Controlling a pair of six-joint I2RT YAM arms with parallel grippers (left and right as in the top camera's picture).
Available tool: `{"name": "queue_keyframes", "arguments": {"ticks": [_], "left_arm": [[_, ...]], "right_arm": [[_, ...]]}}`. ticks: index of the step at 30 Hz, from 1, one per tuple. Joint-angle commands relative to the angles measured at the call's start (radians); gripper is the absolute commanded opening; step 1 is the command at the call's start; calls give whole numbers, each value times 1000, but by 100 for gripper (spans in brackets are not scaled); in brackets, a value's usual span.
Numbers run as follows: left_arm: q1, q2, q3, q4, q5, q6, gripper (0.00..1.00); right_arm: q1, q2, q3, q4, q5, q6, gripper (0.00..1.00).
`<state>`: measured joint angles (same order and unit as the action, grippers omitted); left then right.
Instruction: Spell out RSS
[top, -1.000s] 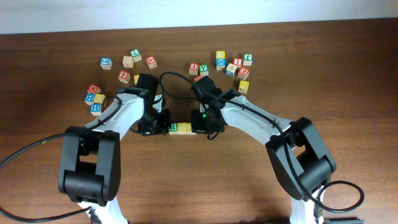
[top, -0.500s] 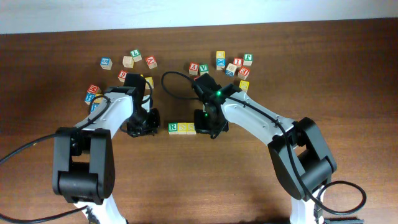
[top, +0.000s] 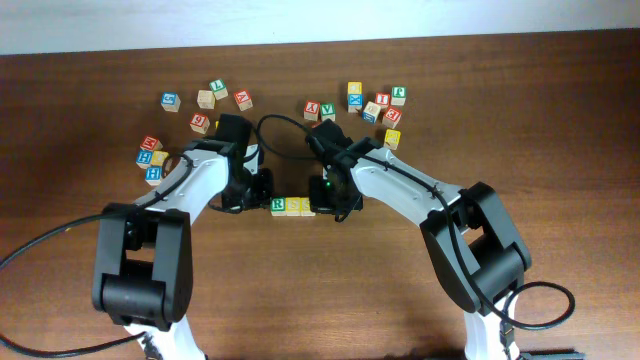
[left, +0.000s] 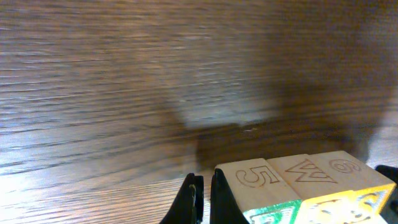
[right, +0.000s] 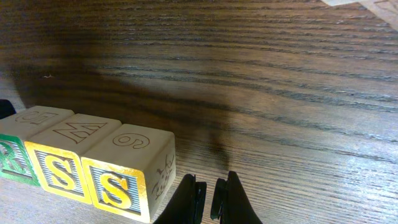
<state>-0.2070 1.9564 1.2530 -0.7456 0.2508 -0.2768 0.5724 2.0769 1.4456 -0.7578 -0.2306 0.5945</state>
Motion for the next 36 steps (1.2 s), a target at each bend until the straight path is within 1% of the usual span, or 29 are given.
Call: {"name": "queue_keyframes", "arguments": {"ticks": [1,17,26,29,31,34,36], "left_arm": [[-14,13,-8,4,22,1,0],[-13,13,-8,-27,20,2,0],[-13,13,-8,-24,19,2,0],[-14,13,-7,-22,23,35,0],[-12,13,-6,-27,20,35,0],[-3,13,-6,-39,11,35,0],[21,13,-4,-57,11,35,0]], "right_arm": [[6,7,18,9,-6,-3,4],[6,6,19,29,-77,11,4],[6,6,19,40,-77,15,4],[6,6,19,40,-76,15,4],[3,6,19,39,-72,11,4],[-4,-1,20,25,-60,11,4],[-11,-8,34,-19,-4,11,6]]}}
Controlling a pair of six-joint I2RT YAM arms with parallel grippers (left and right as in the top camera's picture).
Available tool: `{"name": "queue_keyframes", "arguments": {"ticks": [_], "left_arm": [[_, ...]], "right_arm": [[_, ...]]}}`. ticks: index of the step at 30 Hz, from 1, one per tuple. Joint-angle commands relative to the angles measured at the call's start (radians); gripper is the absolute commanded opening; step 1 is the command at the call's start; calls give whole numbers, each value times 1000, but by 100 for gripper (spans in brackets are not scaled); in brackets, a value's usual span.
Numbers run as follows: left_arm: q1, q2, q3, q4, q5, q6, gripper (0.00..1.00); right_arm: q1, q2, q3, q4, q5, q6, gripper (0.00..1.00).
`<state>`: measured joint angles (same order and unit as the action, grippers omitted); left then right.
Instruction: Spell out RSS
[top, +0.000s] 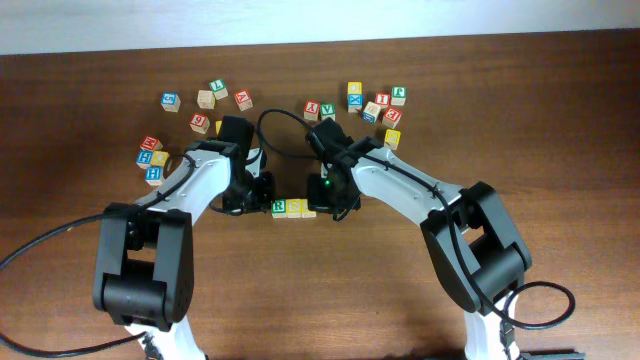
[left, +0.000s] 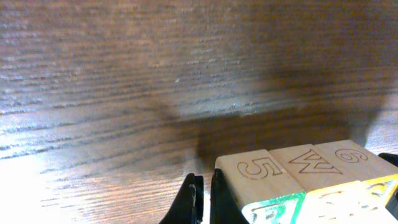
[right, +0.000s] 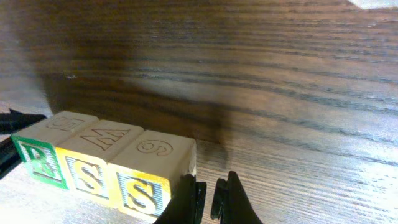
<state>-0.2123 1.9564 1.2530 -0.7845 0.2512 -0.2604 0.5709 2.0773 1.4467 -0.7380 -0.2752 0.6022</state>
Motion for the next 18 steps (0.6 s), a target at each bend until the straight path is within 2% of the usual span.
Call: {"name": "queue_keyframes", "arguments": {"ticks": [1,6,10,11,13,14,17,18], "left_arm": [[39,12,-2,-25,11,19,0],[111,13,26,-86,10,19,8],[150,13,27,-117,-58,19,20],[150,13,27,-121,-84,19,32],[149,13,27,-132,-126,17,44],[149,13,27,-138,-153,-4,55],[151,13,27,-161,-260,-124,56],[151,13,27,-167,-285,-146,61]], "right_arm": [[-13,-12,45,-69,66,3,9],[-29,-12,132,-237,90,-49,13],[4,-11,122,-292,16,-49,4],[20,-11,116,-291,18,-49,4],[49,-10,105,-275,21,-48,4],[63,-10,101,-264,24,-43,4],[88,-10,101,-254,62,-14,4],[91,-10,101,-254,78,-13,4]]}}
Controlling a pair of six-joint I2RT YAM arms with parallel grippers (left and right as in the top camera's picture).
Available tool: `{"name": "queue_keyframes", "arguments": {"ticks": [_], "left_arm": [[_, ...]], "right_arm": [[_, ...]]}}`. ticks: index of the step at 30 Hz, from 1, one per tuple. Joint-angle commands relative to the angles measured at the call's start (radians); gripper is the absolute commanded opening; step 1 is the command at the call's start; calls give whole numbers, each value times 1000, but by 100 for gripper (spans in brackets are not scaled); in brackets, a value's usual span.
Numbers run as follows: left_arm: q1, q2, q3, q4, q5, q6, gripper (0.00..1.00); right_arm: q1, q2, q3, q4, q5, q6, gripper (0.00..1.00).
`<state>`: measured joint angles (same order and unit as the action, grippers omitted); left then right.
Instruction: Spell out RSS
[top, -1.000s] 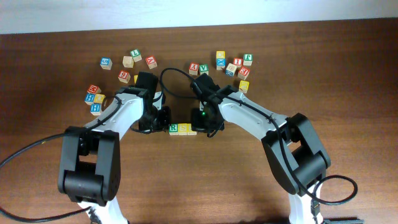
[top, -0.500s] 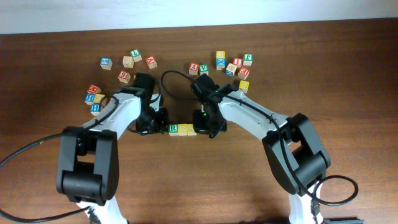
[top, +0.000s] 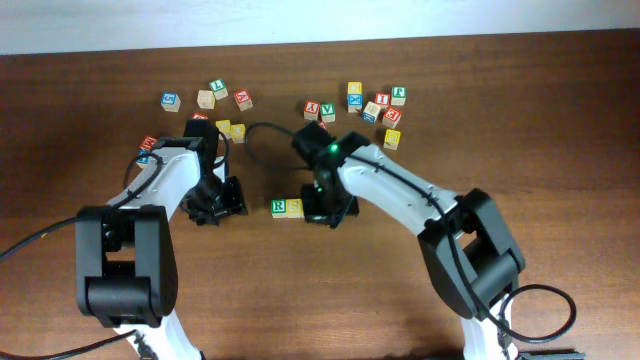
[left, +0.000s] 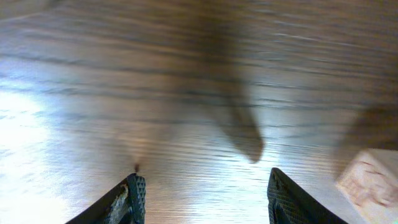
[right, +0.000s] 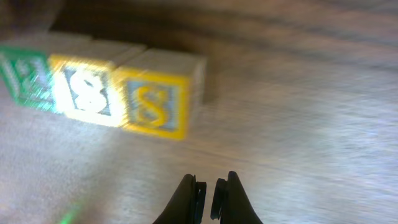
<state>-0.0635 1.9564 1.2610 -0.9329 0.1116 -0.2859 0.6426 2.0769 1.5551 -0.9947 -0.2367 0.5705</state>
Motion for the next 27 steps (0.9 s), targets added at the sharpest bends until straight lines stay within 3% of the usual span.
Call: {"name": "queue_keyframes", "arguments": {"ticks": [1,2,3,27], "left_arm": [[2,13,19,-21,-157,-129,74],[2,13,18,-23,-161,-129,92],[2,13,17,-23,-161,-130,99],[92,13,17,-45,-154,-173,99]], "right_arm": [[23,-10,-8,3,45,23,4],[23,-10,-8,4,47,32,4],[23,-10,-8,6,46,33,4],[52,24,-8,35,31,40,4]]}}
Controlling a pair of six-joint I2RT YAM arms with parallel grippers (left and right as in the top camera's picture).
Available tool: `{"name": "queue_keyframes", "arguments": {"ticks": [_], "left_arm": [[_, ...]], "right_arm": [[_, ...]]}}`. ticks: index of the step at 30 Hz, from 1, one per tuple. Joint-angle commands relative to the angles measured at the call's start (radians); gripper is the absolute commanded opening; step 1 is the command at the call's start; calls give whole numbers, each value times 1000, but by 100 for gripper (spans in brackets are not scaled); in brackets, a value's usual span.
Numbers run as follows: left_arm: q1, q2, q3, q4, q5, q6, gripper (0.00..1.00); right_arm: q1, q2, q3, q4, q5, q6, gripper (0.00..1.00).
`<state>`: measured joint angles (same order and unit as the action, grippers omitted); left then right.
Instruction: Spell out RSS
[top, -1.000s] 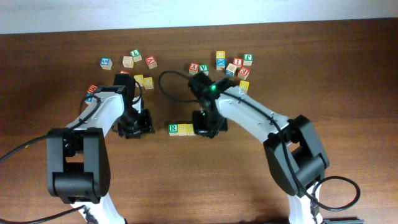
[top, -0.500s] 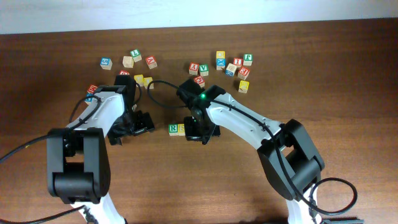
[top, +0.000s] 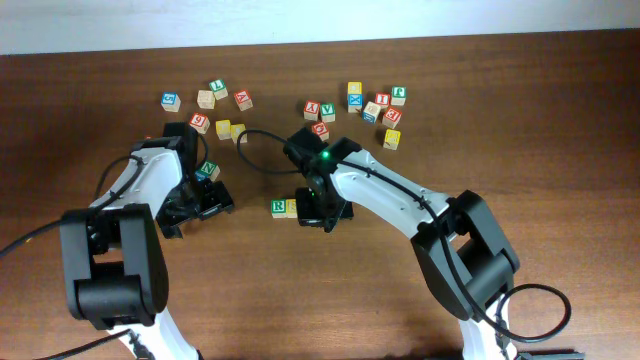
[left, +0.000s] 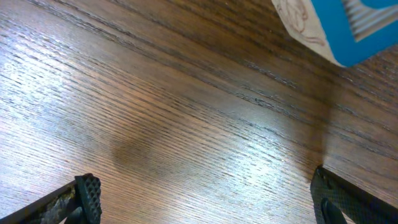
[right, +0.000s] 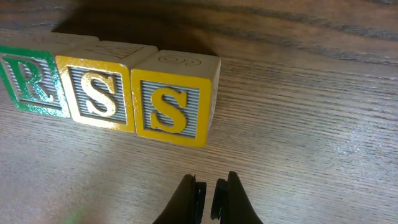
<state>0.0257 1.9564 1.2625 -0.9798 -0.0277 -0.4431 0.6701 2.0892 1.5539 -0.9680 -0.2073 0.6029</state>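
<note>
Three blocks stand in a tight row on the table: a green R (right: 28, 84), a yellow S (right: 99, 93) and a second yellow S (right: 171, 106). From overhead only the R (top: 278, 207) and a sliver of S show, since my right arm covers the others. My right gripper (right: 207, 190) is shut on nothing, a short way in front of the last S and not touching it. My left gripper (left: 205, 199) is wide open over bare wood, left of the row (top: 195, 205). A blue block (left: 336, 25) lies just beyond it.
Loose letter blocks are scattered at the back left (top: 205, 98) and back right (top: 370, 105). One more block (top: 207, 171) sits beside my left wrist. A black cable (top: 262, 135) loops between the arms. The table's (top: 560, 150) wood runs on to the right.
My left gripper has moved farther left, away from the row, and its jaws stand wider. My right gripper stays shut over the row's right end. The three blocks have not moved.
Both grippers were shut, the left at the R end and the right at the S end of the row. Then they stood closer against the ends. Then the left was open and off to the left, the right raised. Now the row reads R S S untouched.
</note>
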Motion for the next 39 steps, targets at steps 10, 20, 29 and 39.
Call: {"name": "queue_keyframes", "arguments": {"ticks": [10,20,29,39], "left_arm": [[3,13,16,5,-14,-16,99],[3,13,16,5,-14,-16,99],[3,13,16,5,-14,-16,99],[3,13,16,5,-14,-16,99]], "right_arm": [[50,15,-7,39,11,23,4],[51,59,-7,50,11,27,4],[51,61,-7,64,22,27,4],[51,61,-7,77,29,26,4]]}}
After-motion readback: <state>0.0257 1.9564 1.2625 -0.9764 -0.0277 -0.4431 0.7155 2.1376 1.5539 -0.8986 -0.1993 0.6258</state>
